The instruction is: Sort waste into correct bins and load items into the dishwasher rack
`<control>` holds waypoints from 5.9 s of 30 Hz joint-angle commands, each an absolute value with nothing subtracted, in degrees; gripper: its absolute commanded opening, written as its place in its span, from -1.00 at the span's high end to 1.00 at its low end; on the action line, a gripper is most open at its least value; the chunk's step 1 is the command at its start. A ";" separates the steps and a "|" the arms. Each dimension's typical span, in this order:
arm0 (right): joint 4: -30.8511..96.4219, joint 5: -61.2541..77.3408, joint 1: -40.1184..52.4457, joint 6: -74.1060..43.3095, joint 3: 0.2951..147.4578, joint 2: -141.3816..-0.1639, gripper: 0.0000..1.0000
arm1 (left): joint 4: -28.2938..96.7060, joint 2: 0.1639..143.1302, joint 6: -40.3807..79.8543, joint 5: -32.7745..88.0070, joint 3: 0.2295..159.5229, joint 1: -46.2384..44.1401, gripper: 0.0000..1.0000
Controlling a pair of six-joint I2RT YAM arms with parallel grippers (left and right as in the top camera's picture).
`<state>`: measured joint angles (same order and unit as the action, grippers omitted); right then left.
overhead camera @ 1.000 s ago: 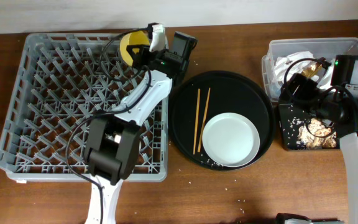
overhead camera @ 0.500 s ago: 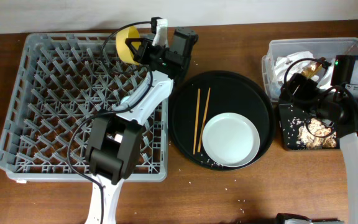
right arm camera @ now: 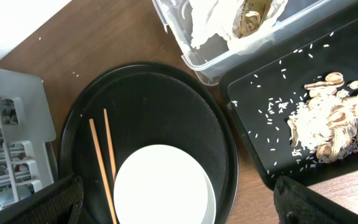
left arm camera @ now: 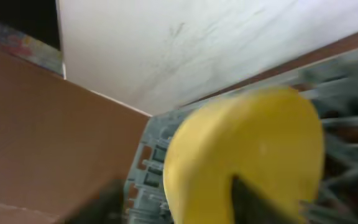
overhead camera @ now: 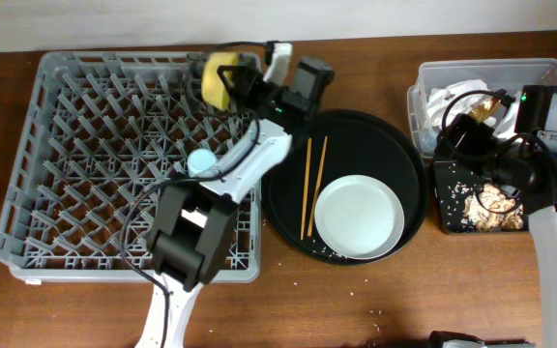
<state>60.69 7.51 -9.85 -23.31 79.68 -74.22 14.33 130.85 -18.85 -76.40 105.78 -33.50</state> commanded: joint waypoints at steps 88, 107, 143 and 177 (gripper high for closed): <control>60.71 6.79 -10.15 -22.81 79.81 -74.43 -0.97 | 62.54 135.63 -18.96 6.20 116.05 -41.63 0.66; 60.71 6.81 -10.15 -22.81 79.81 -74.43 -0.97 | 58.15 136.18 -18.94 7.75 116.51 -41.93 0.08; 60.71 6.79 -10.15 -22.81 79.81 -74.43 -0.97 | 86.21 137.95 -9.13 -17.39 167.92 -30.11 0.99; 60.71 6.81 -10.15 -22.81 79.81 -74.43 -0.97 | 80.86 140.68 8.32 -57.54 153.05 -20.23 1.00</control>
<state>60.71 7.51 -9.82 -23.29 79.66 -74.22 80.75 140.59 7.18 -62.28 153.58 -20.27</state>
